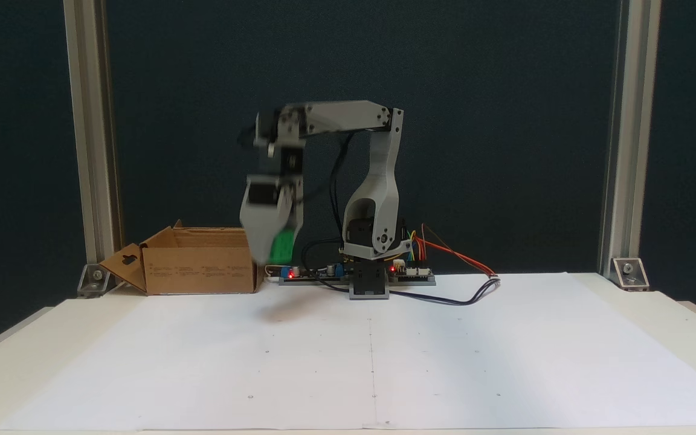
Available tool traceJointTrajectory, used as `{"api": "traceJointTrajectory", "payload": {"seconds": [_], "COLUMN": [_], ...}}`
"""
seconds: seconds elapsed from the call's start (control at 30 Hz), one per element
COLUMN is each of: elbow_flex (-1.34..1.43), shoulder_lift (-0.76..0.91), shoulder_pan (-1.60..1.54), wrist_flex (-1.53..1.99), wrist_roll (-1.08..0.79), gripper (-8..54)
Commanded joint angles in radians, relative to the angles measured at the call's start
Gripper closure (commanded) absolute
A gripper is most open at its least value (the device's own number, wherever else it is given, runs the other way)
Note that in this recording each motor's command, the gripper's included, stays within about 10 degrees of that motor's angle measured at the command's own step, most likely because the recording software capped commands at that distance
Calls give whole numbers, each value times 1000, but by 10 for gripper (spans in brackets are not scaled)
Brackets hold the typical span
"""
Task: Grasp a green dice and put it in the bin.
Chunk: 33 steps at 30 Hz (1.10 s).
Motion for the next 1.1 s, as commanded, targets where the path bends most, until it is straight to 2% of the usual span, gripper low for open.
{"api": "traceJointTrajectory", "payload": {"seconds": [0.0, 0.17, 0.53, 0.67, 1.07], "elbow_flex": [-159, -382, -407, -460, -494], "shoulder_lift": [48, 83, 98, 94, -204], "shoulder_pan": [-25, -61, -46, 95, 626], "wrist_flex": [164, 290, 285, 281, -89], "wrist_roll": [164, 400, 428, 428, 348], "gripper": [340, 340, 340, 340, 340]}}
